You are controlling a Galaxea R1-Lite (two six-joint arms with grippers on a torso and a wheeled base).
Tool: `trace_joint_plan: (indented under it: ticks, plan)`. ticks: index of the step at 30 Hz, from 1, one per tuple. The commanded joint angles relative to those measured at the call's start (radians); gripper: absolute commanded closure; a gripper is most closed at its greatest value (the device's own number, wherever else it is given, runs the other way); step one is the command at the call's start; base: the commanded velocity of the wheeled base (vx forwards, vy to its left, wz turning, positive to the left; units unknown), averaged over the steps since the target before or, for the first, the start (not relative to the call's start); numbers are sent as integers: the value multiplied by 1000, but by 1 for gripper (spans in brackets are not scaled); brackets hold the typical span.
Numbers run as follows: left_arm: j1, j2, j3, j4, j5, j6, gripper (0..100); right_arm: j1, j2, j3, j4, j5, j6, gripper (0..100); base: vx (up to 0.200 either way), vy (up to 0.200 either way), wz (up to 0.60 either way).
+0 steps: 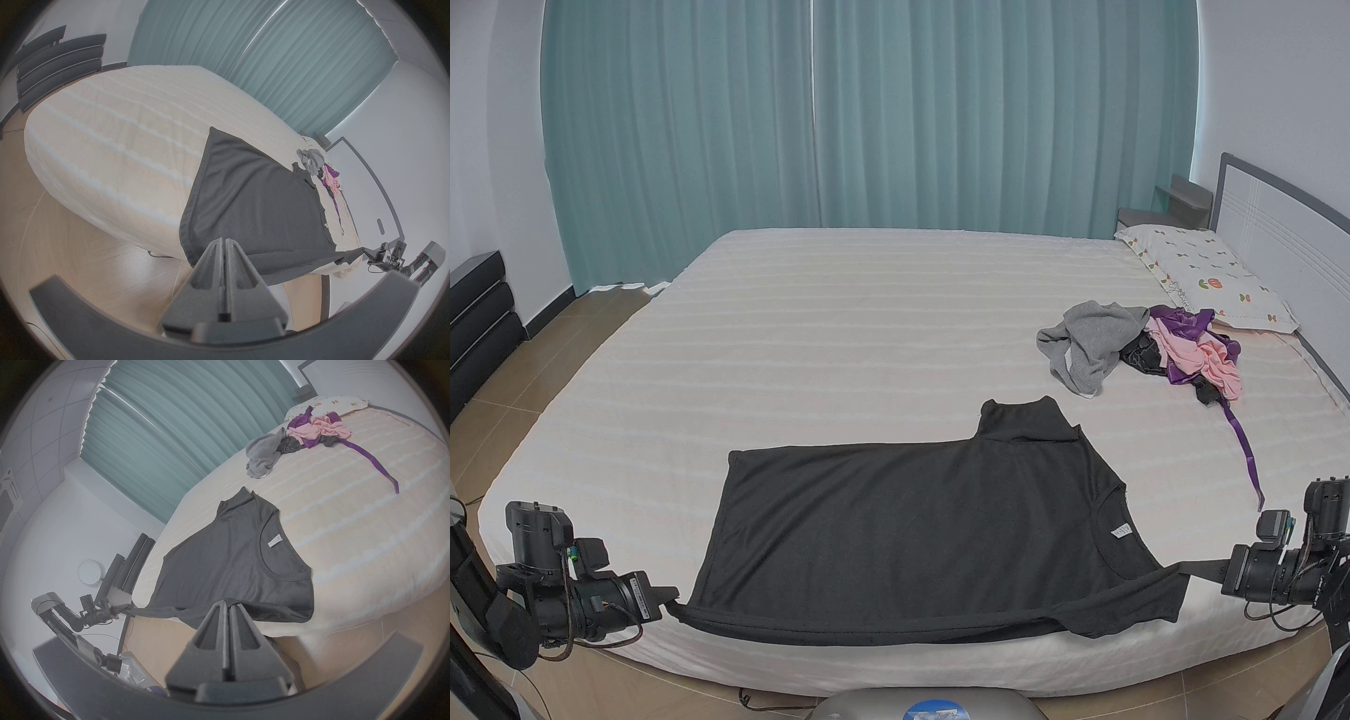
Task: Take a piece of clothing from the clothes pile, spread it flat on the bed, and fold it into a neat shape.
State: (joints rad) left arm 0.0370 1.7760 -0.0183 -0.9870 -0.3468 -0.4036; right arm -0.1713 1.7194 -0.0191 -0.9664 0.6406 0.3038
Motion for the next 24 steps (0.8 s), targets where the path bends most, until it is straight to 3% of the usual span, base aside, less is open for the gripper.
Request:
trace_joint_plan:
  ticks: [1, 7, 18, 24]
  plan:
    - [1, 86, -37, -7, 25, -11, 100, 1, 71, -45, -2, 1, 1, 100, 0, 0, 0]
    - [-2, 145, -149, -7, 65, -115, 100, 12, 164, -150, 2, 2, 9, 100, 0, 0, 0]
    - [-16, 277, -256, -9, 65, -133, 100, 50, 275, -263, 0, -4, 69, 100, 0, 0, 0]
    - [-12, 332, -331, -9, 66, -167, 100, 68, 350, -340, 2, -55, 74, 100, 0, 0, 0]
